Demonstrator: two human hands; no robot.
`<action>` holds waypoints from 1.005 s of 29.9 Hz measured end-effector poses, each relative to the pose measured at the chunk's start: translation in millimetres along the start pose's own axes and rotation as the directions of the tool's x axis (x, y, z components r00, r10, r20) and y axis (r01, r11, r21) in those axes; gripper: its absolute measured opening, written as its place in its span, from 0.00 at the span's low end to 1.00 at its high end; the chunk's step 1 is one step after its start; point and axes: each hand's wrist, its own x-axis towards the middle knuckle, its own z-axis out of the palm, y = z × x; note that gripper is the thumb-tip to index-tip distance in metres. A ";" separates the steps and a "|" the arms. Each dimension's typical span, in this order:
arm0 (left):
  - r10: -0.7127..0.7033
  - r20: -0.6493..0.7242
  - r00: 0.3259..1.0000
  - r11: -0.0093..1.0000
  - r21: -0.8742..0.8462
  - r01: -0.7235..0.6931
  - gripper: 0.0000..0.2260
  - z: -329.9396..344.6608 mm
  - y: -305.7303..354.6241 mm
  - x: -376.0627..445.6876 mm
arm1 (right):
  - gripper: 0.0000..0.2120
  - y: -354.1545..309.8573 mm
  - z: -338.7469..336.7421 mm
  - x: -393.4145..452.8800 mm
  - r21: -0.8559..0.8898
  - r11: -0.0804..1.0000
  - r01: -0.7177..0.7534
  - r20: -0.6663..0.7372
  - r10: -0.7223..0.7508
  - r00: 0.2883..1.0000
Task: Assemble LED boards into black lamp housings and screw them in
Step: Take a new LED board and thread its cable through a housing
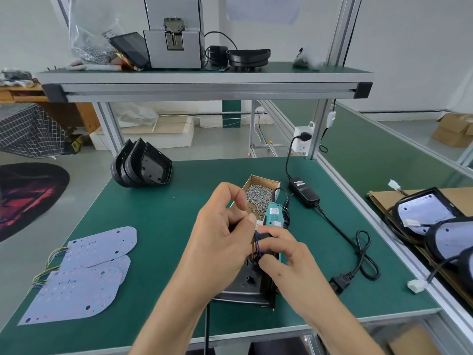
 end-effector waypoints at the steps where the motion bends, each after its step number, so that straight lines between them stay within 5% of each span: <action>1: 0.002 0.004 1.000 1.000 0.003 -0.002 0.14 -0.4 -1.3 0.0 | 0.14 2.3 -0.5 -0.2 -0.005 1.000 0.004 0.006 -0.004 1.000; 6: -0.016 -0.016 1.000 1.000 -0.021 0.016 0.09 -7.8 -8.9 -1.2 | 0.21 13.8 -3.4 -1.1 -0.056 0.998 0.018 0.045 -0.015 0.999; 9: -0.043 -0.043 0.998 0.997 -0.063 0.040 0.03 -16.7 -12.8 2.3 | 0.15 20.8 -3.3 -10.4 0.031 0.989 0.143 0.065 -0.144 0.987; 14: -0.043 -0.041 0.998 0.988 -0.148 0.036 0.07 -21.5 -9.4 4.1 | 0.56 37.8 10.4 -21.1 0.050 0.913 0.405 -0.041 -0.403 0.914; 21: -0.016 -0.037 0.999 0.952 -0.306 0.004 0.06 -24.5 0.2 6.7 | 0.62 42.0 44.4 -6.5 0.186 0.899 0.396 -0.197 -0.361 0.912; 23: -0.038 -0.091 0.995 0.977 -0.214 0.018 0.08 -38.7 -3.0 8.0 | 0.54 36.1 40.0 -0.1 0.204 0.871 0.447 -0.254 -0.394 0.883; 27: -0.134 -0.107 0.985 0.921 0.352 0.164 0.17 -64.3 -14.6 9.5 | 0.44 15.6 24.3 4.8 0.170 0.830 0.532 -0.324 -0.463 0.825; 30: -0.013 -0.088 0.996 0.891 0.451 0.051 0.11 -54.7 -6.8 1.2 | 0.41 1.6 20.1 6.7 0.173 0.828 0.534 -0.305 -0.470 0.828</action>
